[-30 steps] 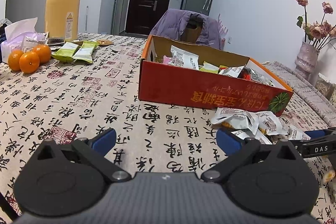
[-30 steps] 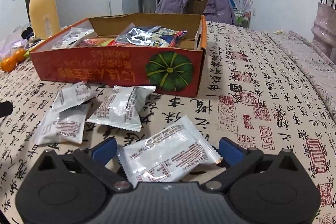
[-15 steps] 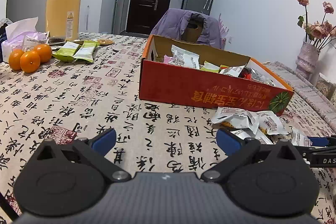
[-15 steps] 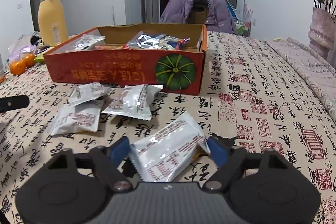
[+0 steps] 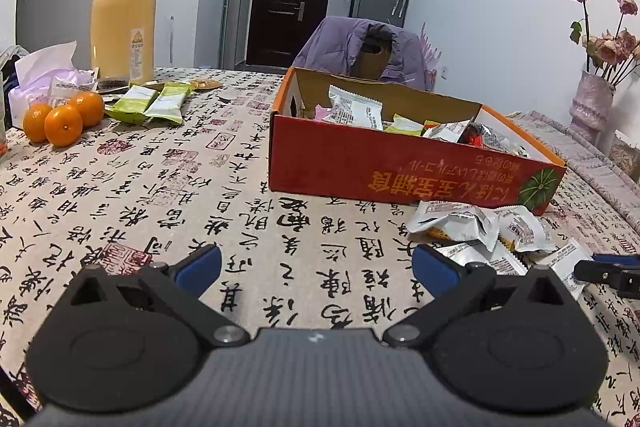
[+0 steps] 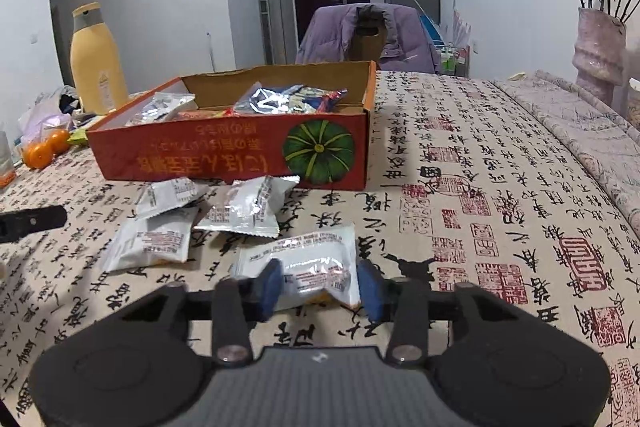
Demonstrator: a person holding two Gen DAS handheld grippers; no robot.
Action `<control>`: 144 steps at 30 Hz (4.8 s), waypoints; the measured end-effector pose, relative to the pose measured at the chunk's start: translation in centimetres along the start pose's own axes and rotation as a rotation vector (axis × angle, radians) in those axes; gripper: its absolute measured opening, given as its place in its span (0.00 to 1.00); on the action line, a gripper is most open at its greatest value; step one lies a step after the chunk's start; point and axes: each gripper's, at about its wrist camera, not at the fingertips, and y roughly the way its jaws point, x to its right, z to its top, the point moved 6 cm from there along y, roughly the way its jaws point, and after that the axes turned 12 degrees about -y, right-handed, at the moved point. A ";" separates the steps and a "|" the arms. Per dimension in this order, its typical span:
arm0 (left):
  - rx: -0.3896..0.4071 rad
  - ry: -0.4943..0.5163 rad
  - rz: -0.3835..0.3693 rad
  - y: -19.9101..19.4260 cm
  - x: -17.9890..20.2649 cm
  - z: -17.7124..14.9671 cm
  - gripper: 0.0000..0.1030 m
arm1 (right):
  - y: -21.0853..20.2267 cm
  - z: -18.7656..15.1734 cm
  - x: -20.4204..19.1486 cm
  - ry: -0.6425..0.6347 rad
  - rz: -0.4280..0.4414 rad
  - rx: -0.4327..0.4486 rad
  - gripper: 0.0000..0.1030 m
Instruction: Organize snacks
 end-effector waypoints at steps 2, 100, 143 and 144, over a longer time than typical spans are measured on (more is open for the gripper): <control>0.001 0.000 0.003 0.0 0.0 0.0 1.00 | -0.2 0.4 0.0 0.001 0.014 0.020 0.94; -0.124 0.045 -0.076 -2.3 3.0 -2.7 1.00 | -0.8 0.5 -5.6 -0.037 0.052 -0.006 0.58; -0.176 0.093 -0.147 -2.8 4.6 -2.4 1.00 | -0.9 -0.5 -1.6 0.100 -0.120 -0.114 0.43; -0.180 0.092 -0.152 -2.7 4.8 -2.5 1.00 | -1.1 -0.6 -1.5 0.151 -0.152 -0.111 0.43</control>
